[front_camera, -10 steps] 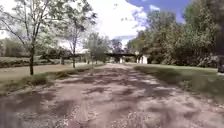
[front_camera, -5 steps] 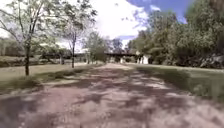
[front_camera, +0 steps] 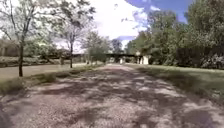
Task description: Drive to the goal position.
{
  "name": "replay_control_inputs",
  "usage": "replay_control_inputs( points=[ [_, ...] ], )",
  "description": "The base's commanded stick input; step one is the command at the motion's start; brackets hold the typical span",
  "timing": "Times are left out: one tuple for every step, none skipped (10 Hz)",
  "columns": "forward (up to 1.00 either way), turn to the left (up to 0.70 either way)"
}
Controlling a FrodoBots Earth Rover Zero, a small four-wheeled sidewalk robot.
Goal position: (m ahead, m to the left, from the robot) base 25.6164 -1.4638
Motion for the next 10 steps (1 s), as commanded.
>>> replay_control_inputs(
  points=[
    [1.0, 0.0],
    [1.0, -0.15],
    [1.0, -0.38],
    [1.0, -0.24],
    [1.0, -0.13],
    [1.0, -0.02],
    [1.0, 0.0],
    [1.0, 0.0],
    [1.0, 0.0],
    [1.0, 0.0]
  ],
)
